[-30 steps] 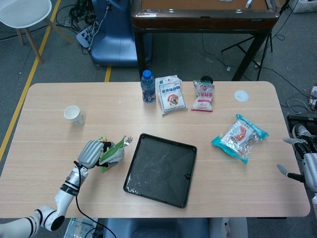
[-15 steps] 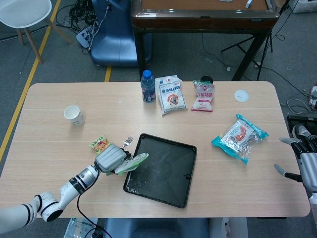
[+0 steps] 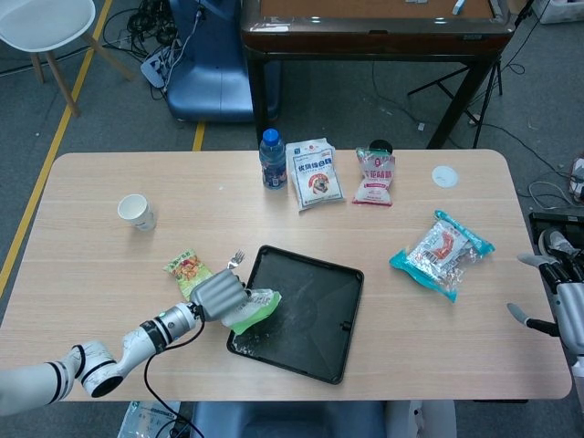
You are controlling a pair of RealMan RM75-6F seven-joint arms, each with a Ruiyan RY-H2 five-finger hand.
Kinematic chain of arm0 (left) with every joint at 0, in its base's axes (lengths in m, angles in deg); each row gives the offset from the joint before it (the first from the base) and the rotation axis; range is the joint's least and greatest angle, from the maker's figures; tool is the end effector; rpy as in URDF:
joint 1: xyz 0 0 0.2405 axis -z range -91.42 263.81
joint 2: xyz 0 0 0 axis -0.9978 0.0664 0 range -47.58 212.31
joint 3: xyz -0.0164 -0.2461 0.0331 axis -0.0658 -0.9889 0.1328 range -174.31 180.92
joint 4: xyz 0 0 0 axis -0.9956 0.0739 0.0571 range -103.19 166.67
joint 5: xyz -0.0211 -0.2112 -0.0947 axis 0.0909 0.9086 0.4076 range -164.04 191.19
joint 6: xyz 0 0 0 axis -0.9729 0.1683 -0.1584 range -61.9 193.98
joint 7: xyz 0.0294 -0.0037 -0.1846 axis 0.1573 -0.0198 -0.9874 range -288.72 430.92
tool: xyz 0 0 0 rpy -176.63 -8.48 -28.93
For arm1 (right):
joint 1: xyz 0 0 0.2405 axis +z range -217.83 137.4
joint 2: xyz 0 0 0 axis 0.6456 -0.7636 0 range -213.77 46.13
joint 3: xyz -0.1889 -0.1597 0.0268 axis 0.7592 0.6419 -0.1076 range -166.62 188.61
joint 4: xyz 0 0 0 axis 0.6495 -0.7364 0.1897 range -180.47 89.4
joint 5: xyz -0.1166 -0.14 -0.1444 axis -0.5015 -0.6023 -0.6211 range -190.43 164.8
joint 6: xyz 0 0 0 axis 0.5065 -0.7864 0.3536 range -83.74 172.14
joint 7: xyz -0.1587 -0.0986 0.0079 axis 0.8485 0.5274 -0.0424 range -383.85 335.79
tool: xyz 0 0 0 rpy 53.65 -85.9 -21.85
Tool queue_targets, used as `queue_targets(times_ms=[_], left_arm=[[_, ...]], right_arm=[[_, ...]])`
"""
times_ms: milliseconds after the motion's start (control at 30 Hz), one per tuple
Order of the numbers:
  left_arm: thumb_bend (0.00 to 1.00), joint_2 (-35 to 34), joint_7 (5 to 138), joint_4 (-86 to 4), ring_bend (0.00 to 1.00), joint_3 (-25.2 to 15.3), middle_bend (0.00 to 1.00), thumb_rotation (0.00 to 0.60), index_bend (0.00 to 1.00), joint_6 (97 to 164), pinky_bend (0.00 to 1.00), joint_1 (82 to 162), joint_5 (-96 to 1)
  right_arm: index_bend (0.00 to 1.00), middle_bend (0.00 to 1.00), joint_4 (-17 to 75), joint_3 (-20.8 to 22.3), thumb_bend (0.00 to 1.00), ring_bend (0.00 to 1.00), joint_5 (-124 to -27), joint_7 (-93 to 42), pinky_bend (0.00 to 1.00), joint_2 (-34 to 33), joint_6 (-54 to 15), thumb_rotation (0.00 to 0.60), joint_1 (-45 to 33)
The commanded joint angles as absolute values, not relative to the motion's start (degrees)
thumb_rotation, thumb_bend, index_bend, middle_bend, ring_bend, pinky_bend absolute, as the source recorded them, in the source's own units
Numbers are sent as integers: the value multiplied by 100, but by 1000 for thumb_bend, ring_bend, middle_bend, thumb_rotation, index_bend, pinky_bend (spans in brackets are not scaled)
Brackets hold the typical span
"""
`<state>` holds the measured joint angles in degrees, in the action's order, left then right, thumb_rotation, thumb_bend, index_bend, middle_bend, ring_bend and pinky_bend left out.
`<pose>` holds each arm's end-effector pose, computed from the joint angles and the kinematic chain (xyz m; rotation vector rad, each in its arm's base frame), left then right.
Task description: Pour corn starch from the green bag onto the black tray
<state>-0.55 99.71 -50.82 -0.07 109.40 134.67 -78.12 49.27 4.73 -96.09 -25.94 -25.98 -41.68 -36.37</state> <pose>-0.1098 0.3498 -0.0782 -2.4007 -0.1118 -0.6743 -0.3166 -0.2328 0.1830 1.3057 -0.8482 0.9035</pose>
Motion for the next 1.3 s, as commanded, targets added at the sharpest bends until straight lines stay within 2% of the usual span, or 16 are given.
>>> queue_targets(times_ms=[33, 533, 933, 1300], left_arm=[[327, 120, 10793, -5413, 586, -43, 595, 600, 477, 10686, 770, 13572, -7438], [398, 355, 13570, -6053, 573, 131, 583, 600, 444, 10831, 770, 13623, -6395], [409, 98, 16247, -6551, 572, 478, 578, 600, 434, 11536, 772, 13801, -5502], [426, -463, 18333, -6779, 572, 970, 570, 600, 421, 12395, 786, 14009, -4491]], right_arm=[[281, 310, 4902, 466, 96, 154, -9596, -2613, 182, -2583, -4162, 600, -3632], [281, 310, 4759, 448, 97, 154, -9576, -2727, 182, -2483, -4145, 600, -3615], [281, 310, 4717, 440, 97, 154, -9567, -2786, 181, -2446, -4192, 600, -3641], [281, 310, 4638, 434, 97, 154, -9566, -2893, 182, -2422, -4243, 600, -3679]])
